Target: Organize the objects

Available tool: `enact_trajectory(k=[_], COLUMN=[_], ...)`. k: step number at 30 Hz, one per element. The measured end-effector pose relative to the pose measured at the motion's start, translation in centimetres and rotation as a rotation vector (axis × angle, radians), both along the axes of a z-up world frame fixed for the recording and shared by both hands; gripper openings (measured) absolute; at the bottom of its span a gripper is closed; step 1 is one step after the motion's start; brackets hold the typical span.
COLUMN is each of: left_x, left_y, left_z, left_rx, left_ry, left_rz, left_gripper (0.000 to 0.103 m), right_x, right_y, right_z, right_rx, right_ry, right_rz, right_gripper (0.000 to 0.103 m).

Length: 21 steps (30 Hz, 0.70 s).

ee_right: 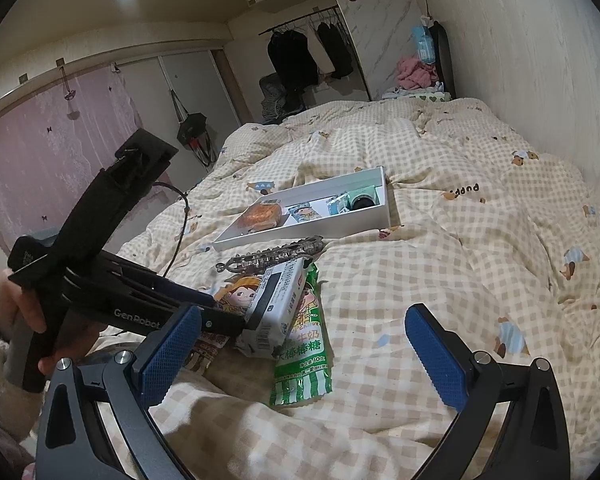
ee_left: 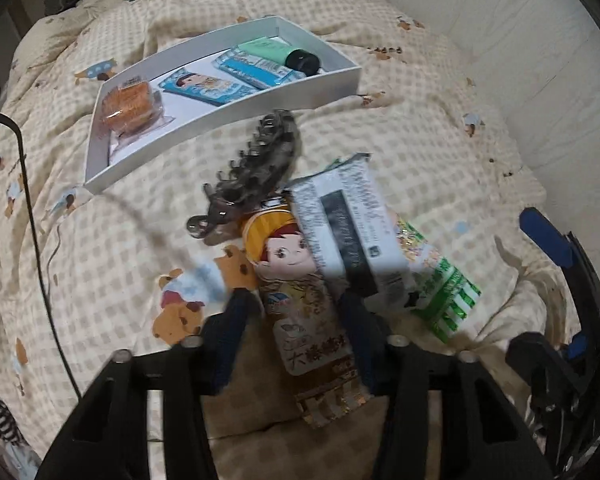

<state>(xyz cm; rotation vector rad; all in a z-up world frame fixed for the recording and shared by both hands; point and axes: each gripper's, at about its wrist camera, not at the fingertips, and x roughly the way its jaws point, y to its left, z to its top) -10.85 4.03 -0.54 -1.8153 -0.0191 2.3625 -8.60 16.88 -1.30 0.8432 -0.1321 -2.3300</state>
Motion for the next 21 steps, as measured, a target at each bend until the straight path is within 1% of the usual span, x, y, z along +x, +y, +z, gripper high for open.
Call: enact_trajectory(k=[2, 5, 9, 12, 16, 19, 21], left_x=[0.0, 0.2, 0.7, 1.5, 2.8, 3.7, 4.4], left_y=[0.2, 0.0, -0.9, -2.0, -3.8, -5.3, -6.2], left_z=[0.0, 0.2, 0.9, 1.8, 3.0, 3.6, 3.5], left_rx=[-0.008, 0.007, 0.045, 0.069, 0.13, 0.117, 0.105], left_ry=[0.004, 0.001, 0.003, 0.019, 0.034, 0.061, 0.055], left_rz=[0.002, 0.005, 0.001, 0.005, 0.005, 0.016, 0.022], left_gripper=[0.042, 0.039, 0.035, 0.034, 0.034, 0.034, 0.034], right_x=[0.0, 0.1, 0.0, 0.0, 0.0, 0.0, 0.0], right_y=[-0.1, -0.1, -0.1, -0.1, -0.2, -0.3, -0.2], right_z=[0.0, 0.0, 0.0, 0.0, 0.0, -0.1, -0.1], right_rx=[0.008, 0.012, 0.012, 0.011, 0.014, 0.016, 0.017], right_ry=[0.003, 0.008, 0.006, 0.004, -0.002, -0.005, -0.003], right_rz=[0.002, 0.0, 0.002, 0.002, 0.004, 0.005, 0.005], right_gripper=[0.103, 0.103, 0.103, 0.103, 0.103, 0.103, 0.103])
